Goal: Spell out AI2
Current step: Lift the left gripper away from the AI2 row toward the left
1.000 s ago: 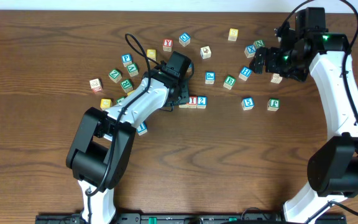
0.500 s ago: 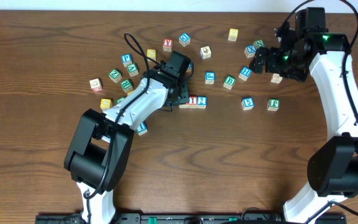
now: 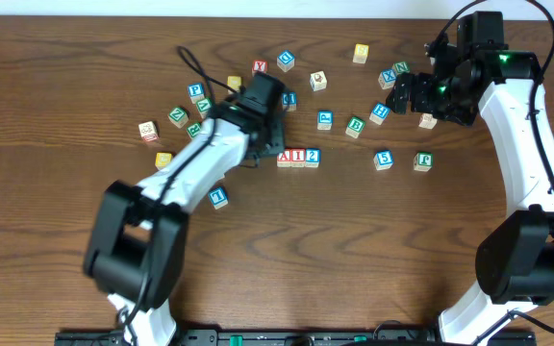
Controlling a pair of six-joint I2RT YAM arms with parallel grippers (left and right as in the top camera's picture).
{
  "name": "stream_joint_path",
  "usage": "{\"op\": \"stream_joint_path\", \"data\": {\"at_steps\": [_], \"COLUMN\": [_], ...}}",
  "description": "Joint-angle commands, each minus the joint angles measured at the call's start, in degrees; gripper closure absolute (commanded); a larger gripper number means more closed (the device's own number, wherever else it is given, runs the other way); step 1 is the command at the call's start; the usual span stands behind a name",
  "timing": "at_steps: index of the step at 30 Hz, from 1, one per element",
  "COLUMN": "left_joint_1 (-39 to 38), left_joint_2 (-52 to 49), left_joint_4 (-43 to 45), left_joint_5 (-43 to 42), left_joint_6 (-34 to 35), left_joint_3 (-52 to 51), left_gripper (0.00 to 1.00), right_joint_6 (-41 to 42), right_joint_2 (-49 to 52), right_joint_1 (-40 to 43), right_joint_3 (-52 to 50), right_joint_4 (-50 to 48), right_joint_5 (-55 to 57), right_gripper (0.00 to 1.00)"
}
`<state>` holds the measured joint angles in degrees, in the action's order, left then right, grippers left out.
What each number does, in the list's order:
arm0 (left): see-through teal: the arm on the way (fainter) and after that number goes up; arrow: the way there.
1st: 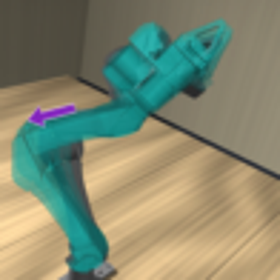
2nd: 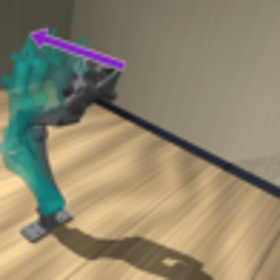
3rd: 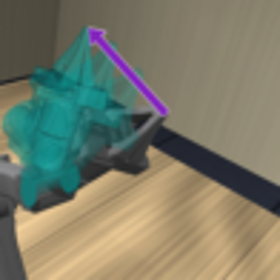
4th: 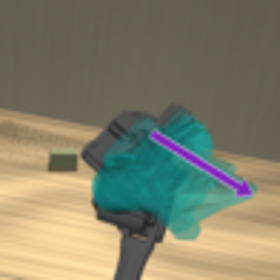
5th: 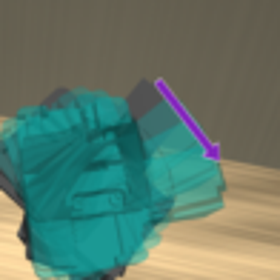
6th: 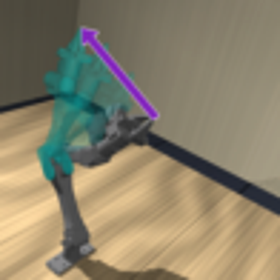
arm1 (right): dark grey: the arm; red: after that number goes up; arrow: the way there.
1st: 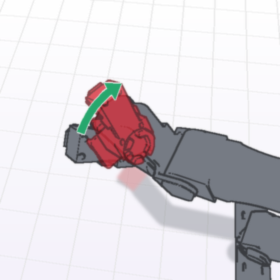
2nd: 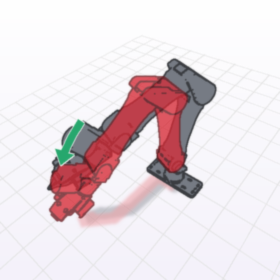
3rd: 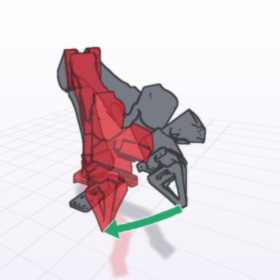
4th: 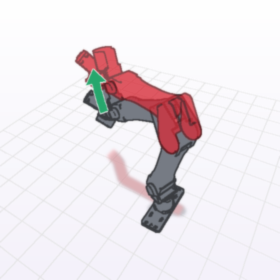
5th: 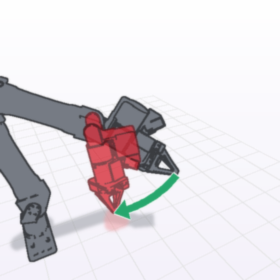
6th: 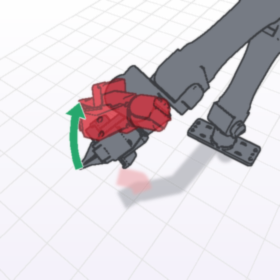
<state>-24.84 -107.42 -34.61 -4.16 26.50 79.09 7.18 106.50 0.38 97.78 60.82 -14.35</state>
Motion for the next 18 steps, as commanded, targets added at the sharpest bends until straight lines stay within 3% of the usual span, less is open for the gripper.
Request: {"op": "stream_joint_path", "data": {"at_steps": [1,8,14,18], "left_joint_1": [2.9,7.5,10.5,12.2], "left_joint_2": [5.8,14.4,21.4,23.7], "left_joint_4": [-2.9,-10.6,-15.5,-17.2], "left_joint_5": [0.8,0.7,0.8,0.8], "left_joint_6": [-1.1,-3.8,-5.1,-5.1], "left_joint_3": [-0.3,-0.3,-0.3,-0.4], "left_gripper": [0.72,0.72,0.37,0.28], "right_joint_6": [-0.4,-0.4,-0.2,-0.2], "right_joint_2": [-1.1,-1.1,-1.1,-1.1], "right_joint_1": [-0.4,-0.4,-0.4,-0.4], "right_joint_3": [0.7,0.7,0.7,0.7], "right_joint_4": [0.1,0.1,-1.3,-1.4], "right_joint_5": [-0.2,-0.2,-0.5,-0.8], "right_gripper": [0.00,0.01,0.01,0.01]}}
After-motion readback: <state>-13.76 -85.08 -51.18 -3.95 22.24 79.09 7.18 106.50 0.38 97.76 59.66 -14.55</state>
